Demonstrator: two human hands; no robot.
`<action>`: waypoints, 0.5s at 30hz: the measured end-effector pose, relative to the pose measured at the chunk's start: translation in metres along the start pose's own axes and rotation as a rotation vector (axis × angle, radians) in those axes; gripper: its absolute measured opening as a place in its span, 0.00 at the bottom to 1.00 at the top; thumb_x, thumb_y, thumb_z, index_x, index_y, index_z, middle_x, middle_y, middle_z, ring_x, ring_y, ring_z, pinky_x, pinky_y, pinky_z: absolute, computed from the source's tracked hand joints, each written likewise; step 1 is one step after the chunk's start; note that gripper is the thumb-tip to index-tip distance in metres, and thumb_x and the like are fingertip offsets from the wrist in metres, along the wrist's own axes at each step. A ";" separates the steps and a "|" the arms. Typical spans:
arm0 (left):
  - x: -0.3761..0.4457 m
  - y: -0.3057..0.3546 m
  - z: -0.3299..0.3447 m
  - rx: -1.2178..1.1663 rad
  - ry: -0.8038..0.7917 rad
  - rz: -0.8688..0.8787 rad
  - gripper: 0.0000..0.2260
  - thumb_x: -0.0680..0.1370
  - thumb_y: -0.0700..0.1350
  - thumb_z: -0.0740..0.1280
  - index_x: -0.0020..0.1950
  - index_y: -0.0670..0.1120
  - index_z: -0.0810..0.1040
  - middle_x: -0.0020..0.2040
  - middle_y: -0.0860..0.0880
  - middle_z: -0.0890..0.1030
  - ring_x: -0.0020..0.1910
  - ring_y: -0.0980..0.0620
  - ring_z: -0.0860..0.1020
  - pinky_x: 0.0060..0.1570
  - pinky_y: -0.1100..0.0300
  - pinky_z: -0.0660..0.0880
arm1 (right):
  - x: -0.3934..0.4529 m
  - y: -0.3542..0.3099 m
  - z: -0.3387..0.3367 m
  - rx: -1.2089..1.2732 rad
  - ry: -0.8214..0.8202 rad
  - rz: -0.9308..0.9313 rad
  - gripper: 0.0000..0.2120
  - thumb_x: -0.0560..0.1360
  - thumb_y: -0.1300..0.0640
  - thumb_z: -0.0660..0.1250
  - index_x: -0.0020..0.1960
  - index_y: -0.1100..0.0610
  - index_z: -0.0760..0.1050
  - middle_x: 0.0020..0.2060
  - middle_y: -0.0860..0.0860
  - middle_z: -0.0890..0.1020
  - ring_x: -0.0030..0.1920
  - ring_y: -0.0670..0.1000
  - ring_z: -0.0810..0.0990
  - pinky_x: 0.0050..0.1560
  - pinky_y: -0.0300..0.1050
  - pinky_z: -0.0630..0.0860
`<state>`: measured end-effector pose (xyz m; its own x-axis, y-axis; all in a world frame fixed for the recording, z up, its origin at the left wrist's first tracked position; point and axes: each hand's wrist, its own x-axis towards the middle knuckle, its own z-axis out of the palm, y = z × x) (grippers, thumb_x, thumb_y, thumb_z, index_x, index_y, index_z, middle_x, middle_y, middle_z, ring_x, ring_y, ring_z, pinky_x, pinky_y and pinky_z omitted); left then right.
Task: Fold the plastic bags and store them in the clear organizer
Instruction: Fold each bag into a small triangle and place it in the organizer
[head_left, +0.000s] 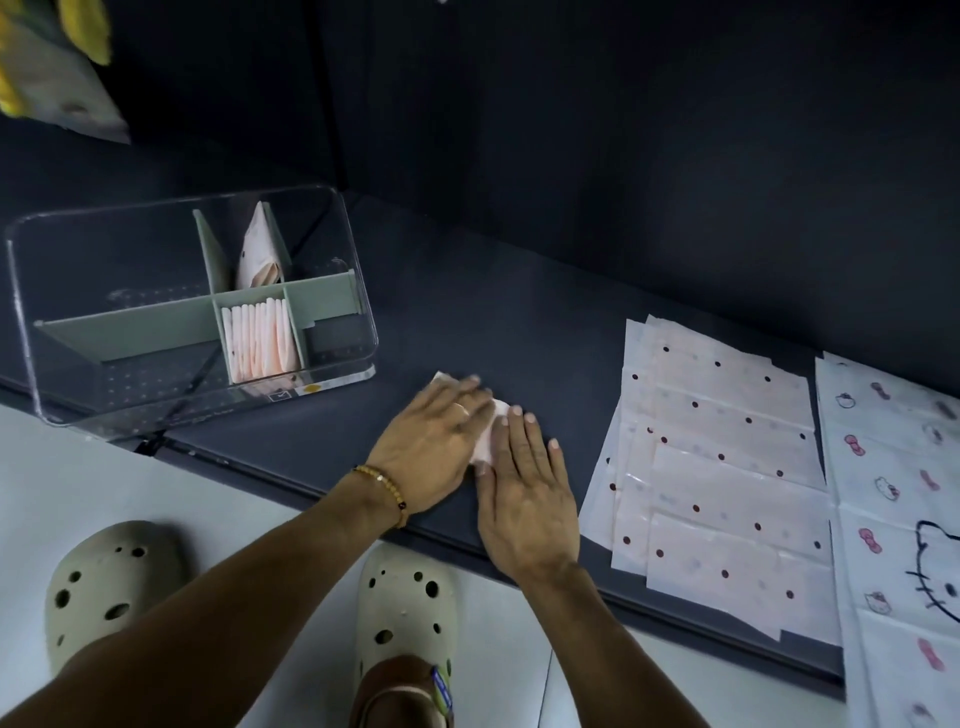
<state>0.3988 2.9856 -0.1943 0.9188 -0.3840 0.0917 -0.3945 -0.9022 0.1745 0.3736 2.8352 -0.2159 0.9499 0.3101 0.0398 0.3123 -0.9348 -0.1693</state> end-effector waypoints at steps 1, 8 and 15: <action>0.007 0.005 0.004 -0.024 -0.031 0.039 0.23 0.75 0.42 0.65 0.70 0.39 0.70 0.70 0.42 0.70 0.72 0.45 0.65 0.73 0.54 0.54 | 0.000 0.000 0.000 0.000 0.002 -0.003 0.26 0.81 0.49 0.46 0.75 0.61 0.62 0.74 0.56 0.64 0.75 0.53 0.60 0.74 0.54 0.56; 0.007 -0.021 0.016 -0.154 -0.093 0.073 0.22 0.83 0.45 0.55 0.76 0.44 0.59 0.77 0.50 0.58 0.76 0.53 0.53 0.74 0.62 0.44 | -0.001 0.002 0.002 0.025 0.011 0.000 0.26 0.81 0.50 0.48 0.75 0.62 0.62 0.74 0.55 0.64 0.75 0.52 0.60 0.74 0.55 0.60; -0.010 -0.067 0.009 -0.157 -0.101 -0.010 0.23 0.83 0.48 0.52 0.77 0.47 0.54 0.77 0.54 0.52 0.76 0.59 0.46 0.73 0.64 0.40 | 0.002 0.004 0.003 0.011 -0.048 -0.005 0.28 0.81 0.47 0.43 0.77 0.59 0.56 0.77 0.53 0.57 0.77 0.50 0.52 0.75 0.54 0.55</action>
<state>0.4157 3.0480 -0.2157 0.9164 -0.4001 -0.0085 -0.3757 -0.8673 0.3266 0.3766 2.8330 -0.2192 0.9465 0.3227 -0.0067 0.3163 -0.9315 -0.1797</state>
